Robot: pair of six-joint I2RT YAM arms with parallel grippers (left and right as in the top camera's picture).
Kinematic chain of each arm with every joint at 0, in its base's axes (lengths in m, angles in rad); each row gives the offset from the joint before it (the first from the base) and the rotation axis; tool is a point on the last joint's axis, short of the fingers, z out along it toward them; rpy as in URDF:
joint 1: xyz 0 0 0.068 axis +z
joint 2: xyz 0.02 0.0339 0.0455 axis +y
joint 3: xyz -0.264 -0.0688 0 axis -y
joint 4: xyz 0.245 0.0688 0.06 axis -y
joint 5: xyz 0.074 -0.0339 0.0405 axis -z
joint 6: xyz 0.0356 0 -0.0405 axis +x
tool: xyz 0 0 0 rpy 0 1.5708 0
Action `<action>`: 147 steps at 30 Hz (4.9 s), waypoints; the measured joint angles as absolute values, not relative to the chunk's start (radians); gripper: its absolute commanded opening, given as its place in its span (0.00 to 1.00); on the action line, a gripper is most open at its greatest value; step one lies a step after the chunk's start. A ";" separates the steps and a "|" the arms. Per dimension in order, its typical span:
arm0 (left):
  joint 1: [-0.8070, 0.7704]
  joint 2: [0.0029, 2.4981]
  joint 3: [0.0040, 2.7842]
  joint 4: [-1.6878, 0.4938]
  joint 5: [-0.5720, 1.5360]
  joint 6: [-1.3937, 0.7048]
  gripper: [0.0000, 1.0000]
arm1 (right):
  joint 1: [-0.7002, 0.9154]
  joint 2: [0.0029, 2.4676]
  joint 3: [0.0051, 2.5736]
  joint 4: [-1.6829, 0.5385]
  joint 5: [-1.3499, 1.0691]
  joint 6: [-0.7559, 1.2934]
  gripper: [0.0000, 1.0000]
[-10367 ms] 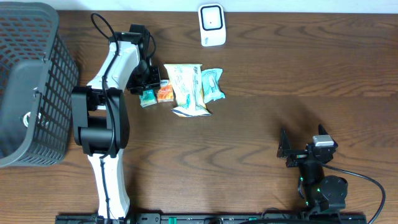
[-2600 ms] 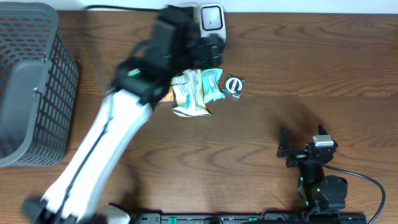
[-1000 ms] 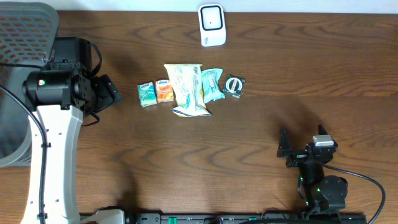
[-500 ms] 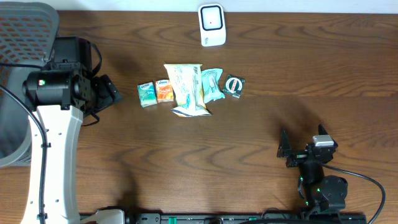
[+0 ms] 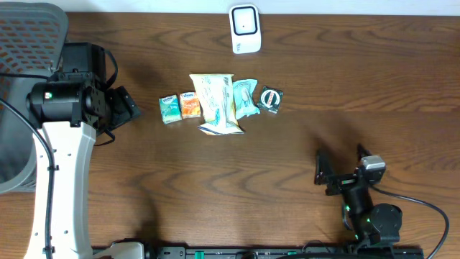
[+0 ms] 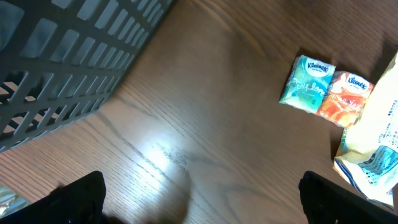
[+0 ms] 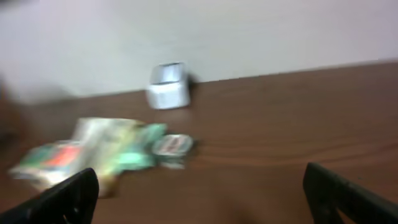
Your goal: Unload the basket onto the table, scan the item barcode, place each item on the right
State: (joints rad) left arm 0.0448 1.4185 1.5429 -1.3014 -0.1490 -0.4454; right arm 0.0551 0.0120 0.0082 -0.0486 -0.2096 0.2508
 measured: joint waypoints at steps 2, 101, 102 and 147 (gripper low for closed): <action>0.045 1.419 1.543 -1.301 -0.149 -0.445 0.98 | 0.055 0.012 0.007 -0.023 -0.284 0.376 0.99; 0.045 1.419 1.539 -1.301 -0.157 -0.445 0.98 | 0.519 1.485 1.290 -0.652 -0.405 0.352 0.99; 0.045 1.419 1.539 -1.301 -0.157 -0.445 0.98 | 0.519 1.492 1.334 -0.690 -0.390 0.345 0.99; 0.045 1.419 1.536 -1.301 -0.157 -0.445 0.98 | 0.579 2.148 1.957 -1.048 -0.035 0.393 0.80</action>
